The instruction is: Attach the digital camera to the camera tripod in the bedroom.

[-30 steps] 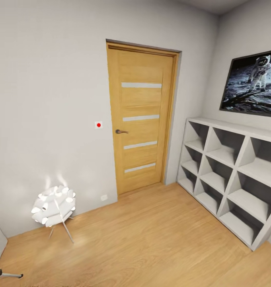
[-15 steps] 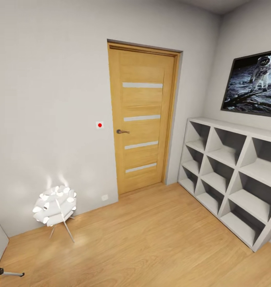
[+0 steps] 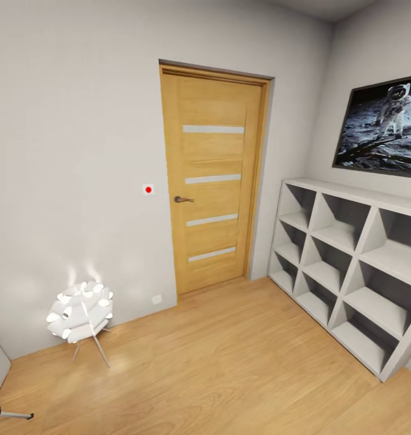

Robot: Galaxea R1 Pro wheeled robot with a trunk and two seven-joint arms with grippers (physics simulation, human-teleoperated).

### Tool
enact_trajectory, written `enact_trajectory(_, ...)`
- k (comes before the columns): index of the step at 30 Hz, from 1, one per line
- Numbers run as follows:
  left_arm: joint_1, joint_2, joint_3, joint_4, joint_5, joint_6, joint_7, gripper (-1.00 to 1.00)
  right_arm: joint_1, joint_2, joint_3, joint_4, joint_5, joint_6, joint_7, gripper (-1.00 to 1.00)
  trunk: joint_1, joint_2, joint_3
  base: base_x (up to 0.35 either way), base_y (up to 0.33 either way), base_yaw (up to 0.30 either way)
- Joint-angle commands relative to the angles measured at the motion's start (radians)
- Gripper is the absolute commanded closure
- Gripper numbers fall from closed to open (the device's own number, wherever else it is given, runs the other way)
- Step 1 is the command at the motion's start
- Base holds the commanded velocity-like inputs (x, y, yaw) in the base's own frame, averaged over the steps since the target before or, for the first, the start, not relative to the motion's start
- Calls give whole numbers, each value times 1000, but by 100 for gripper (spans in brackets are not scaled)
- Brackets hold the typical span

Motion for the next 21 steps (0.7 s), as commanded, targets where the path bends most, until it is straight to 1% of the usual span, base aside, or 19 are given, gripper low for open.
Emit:
enact_trajectory(1, 0, 0, 4, 1, 1, -3, 1, -100, -1, 0, -8, 2, 8, 0, 2, -100, 0, -1, 0, 0, -86, 0)
enact_trajectory(21, 0, 2, 8, 1, 7, -3, 1, -100, -1, 3, -8, 3, 8, 4, 2, -100, 0, -1, 0, 0, -10, 0)
